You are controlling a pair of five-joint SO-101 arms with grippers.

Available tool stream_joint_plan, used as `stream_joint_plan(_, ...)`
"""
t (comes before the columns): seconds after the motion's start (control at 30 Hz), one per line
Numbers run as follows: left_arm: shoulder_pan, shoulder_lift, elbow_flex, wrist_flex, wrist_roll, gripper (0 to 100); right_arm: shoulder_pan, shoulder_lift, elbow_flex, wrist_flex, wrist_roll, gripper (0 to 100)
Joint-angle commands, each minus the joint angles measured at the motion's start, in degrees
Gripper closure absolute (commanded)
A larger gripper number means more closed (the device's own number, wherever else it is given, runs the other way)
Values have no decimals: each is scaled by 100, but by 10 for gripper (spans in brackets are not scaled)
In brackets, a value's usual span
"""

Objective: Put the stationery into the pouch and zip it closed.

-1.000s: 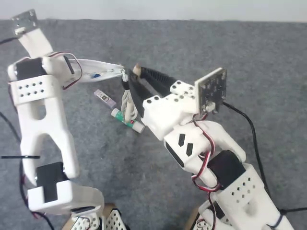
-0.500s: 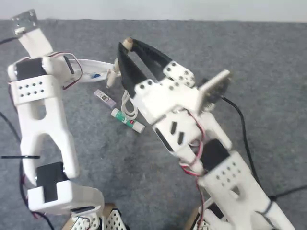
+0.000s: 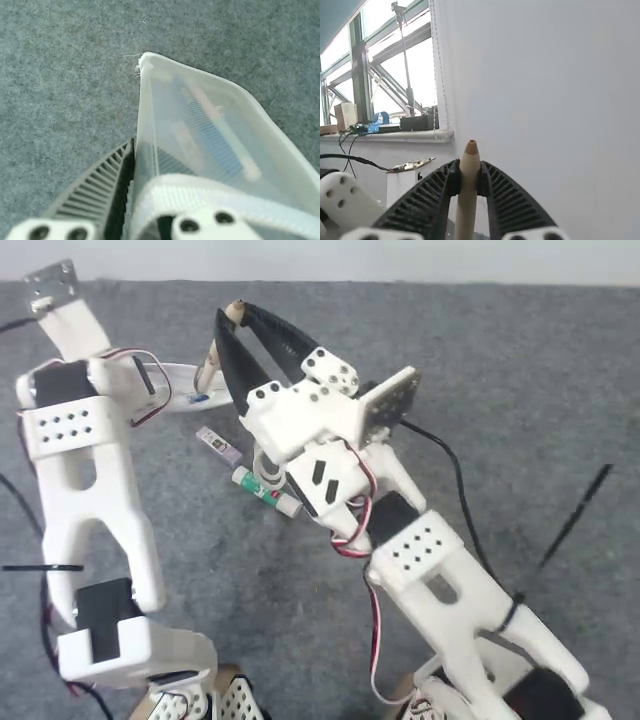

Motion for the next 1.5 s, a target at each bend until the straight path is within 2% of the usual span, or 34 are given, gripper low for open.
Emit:
stream_joint_plan(0.0,26,-53,-31,-149,53,989,-48,171,-334,-259,79,992)
stream_joint_plan(0.33,26,-44,-31,-149,53,989,-224,567,308,-866,70,992)
stream_joint_plan(0.57,26,-44,-40,-149,53,989,-567,145,976,-857,79,992)
stream_joint_plan(0.77,26,-44,-40,-149,53,989,-558,321,1213,-848,88,989)
stream_joint_plan(0.87,26,-44,-40,-149,53,989,-585,558,1213,-848,536,987)
stream_joint_plan(0.97,26,-44,-40,-149,53,989,-725,734,1240,-857,967,919)
stream_joint_plan(1.07,44,-44,-40,-149,53,989,-822,778,1389,-892,1020,793)
stream_joint_plan(1.13,53,-44,-40,-149,53,989,-866,778,1477,-866,1020,760)
stream_joint_plan(1.47,53,-44,-40,-149,53,989,-1692,-462,2462,-796,1793,847)
